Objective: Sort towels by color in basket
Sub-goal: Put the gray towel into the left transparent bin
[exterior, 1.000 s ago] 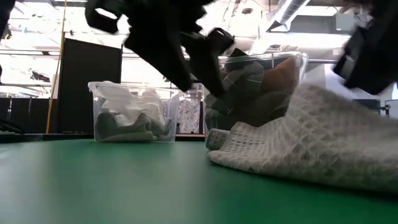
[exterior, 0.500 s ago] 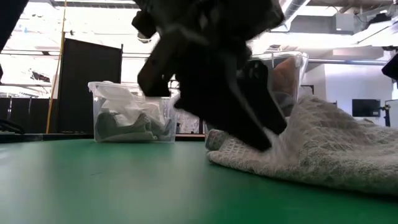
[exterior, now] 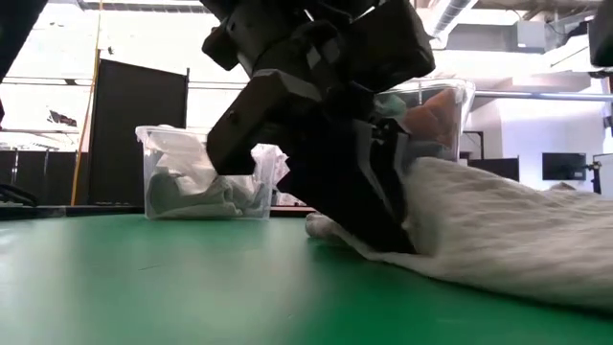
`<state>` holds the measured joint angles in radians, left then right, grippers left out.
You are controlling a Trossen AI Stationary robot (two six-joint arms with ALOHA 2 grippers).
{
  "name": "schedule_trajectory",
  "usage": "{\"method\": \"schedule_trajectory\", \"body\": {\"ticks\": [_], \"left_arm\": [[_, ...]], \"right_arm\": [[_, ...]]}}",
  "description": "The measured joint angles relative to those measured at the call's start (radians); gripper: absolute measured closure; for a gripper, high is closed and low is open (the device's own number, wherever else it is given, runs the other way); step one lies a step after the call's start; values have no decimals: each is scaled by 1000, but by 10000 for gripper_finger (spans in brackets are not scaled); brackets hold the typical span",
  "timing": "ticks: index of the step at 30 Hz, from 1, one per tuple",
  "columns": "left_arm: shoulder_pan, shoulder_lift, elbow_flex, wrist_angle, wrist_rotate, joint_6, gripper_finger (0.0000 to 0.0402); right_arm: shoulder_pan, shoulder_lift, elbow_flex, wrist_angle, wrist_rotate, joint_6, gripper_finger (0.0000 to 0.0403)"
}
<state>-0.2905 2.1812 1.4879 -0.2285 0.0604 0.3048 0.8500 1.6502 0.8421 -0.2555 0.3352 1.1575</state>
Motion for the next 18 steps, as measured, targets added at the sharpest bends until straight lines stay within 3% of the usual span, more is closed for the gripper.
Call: {"method": "schedule_trajectory", "body": {"ticks": [5,13,18], "left_arm": [[0,0,0,-107,12,24,379],[1,-1,0,-282,5,34,392],[1,-28,0,-429,-18,33,394]], "right_arm": [[-18,-27,0,-298,11,149,154],[-56,-104,0,-723,215,384,155],[-81,-134,0,-927,270,529,155]]}}
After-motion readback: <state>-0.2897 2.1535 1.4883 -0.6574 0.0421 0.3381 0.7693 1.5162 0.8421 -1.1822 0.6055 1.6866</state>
